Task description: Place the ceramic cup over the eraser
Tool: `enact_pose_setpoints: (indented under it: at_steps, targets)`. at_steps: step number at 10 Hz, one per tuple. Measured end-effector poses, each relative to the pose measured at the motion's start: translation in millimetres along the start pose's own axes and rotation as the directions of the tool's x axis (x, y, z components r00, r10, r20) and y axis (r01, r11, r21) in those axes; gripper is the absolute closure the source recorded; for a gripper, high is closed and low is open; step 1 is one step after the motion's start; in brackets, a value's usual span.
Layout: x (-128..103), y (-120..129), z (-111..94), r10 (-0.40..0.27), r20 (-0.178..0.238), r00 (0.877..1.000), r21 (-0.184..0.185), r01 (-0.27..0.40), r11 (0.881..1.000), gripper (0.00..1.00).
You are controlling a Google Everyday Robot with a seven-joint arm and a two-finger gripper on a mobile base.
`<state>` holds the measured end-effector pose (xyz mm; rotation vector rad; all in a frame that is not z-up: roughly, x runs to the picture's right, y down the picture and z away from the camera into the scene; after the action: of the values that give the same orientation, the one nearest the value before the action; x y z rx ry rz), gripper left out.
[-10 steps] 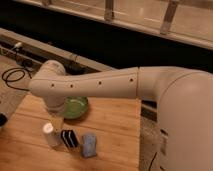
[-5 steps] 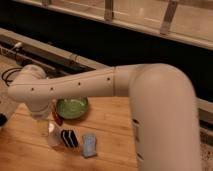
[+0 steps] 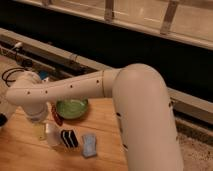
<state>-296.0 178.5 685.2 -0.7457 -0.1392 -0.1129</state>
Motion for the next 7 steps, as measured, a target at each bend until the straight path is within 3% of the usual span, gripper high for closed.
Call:
enact_pose_setpoints:
  at_steps: [7]
  targets:
    - [11.3,1.5,32.4,0.044,0.029,0.999,-0.057,-0.042,0.997,0.24]
